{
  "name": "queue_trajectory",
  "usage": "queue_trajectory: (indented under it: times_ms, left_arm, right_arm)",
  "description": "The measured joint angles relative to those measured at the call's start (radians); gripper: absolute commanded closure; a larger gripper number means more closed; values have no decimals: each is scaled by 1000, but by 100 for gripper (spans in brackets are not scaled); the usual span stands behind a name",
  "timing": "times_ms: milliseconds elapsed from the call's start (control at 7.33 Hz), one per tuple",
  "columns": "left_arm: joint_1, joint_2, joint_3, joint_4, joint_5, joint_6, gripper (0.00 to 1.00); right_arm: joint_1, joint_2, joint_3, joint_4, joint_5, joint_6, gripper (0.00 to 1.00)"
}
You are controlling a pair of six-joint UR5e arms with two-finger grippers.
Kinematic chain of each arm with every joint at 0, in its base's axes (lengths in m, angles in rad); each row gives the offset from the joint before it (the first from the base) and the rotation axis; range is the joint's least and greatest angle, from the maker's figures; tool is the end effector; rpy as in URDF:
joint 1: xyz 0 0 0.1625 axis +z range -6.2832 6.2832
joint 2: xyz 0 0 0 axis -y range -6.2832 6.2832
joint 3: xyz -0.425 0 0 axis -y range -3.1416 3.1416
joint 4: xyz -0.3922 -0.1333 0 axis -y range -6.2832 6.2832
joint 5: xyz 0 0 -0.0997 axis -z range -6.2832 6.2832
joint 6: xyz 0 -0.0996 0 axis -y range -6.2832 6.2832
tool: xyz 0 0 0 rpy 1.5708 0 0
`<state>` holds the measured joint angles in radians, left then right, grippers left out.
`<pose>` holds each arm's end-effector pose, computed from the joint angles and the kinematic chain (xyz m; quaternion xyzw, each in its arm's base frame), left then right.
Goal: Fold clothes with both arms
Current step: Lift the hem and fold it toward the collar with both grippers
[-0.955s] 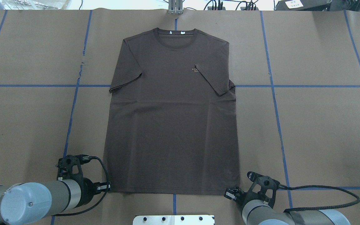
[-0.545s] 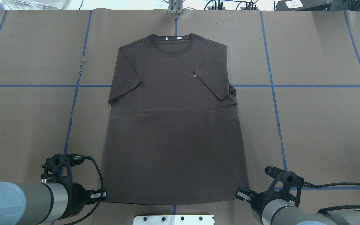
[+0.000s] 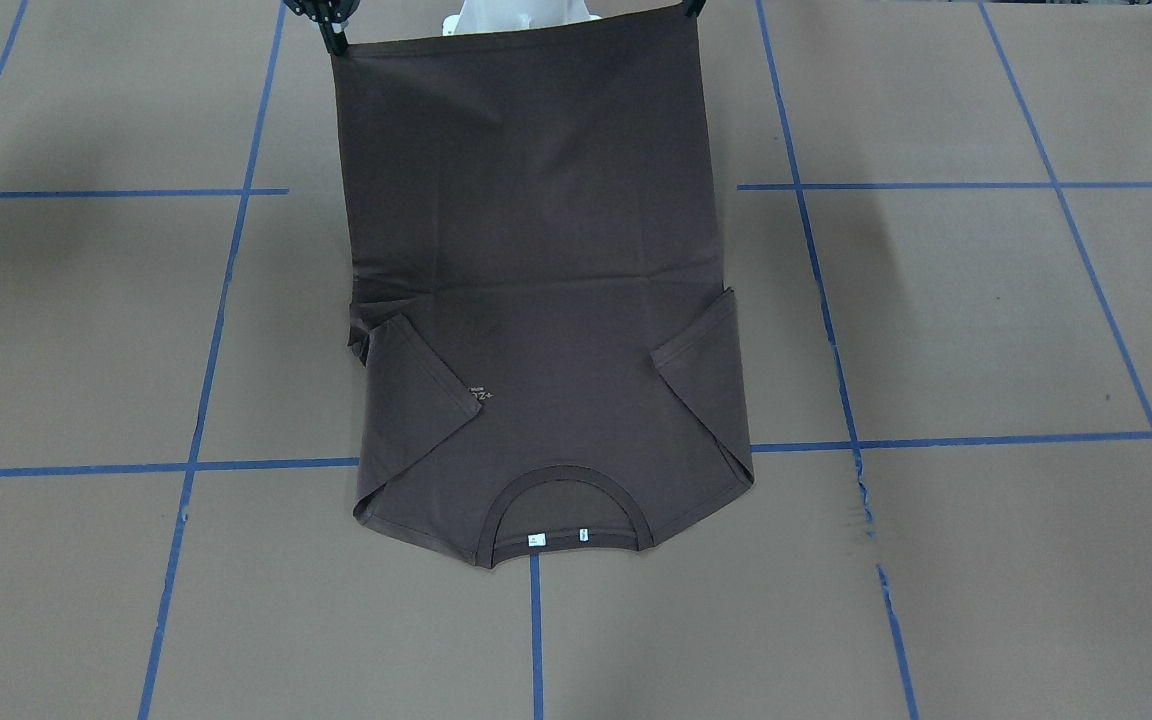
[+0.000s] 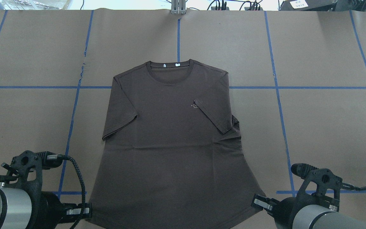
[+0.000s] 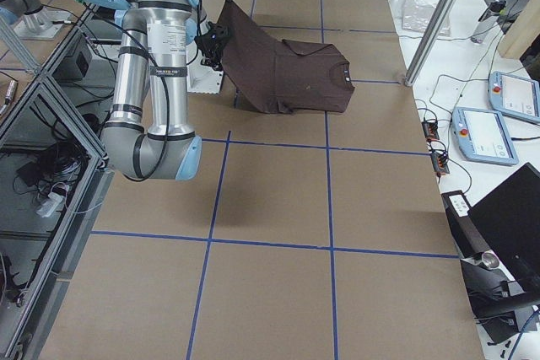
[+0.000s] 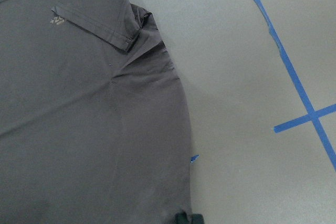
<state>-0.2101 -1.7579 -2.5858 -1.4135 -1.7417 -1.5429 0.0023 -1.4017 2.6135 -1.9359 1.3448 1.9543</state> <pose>0.3233 -0.1879 0.1773 -0.0144 0.5024 -0.0361 0.8638 -0.3477 -0.1564 0.2039 0.0236 -0.4203 0.2191 0.8802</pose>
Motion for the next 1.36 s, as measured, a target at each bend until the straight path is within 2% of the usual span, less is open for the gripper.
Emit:
queue_trajectory:
  times_ms: [409, 682, 1091, 1364]
  left_arm:
    - [-342, -179, 259, 33, -101, 313, 100]
    - [-479, -248, 451, -14, -117, 449, 100]
    - [-567, -294, 742, -257, -116, 505, 100]
    - [-581, -340, 939, -404, -113, 522, 100]
  right_arm:
    - [362, 234, -217, -3, 222, -200, 100]
    - [536, 306, -380, 46, 300, -314, 100]
    - [648, 339, -728, 372, 319, -372, 100]
    - [676, 404, -943, 504, 322, -396, 100]
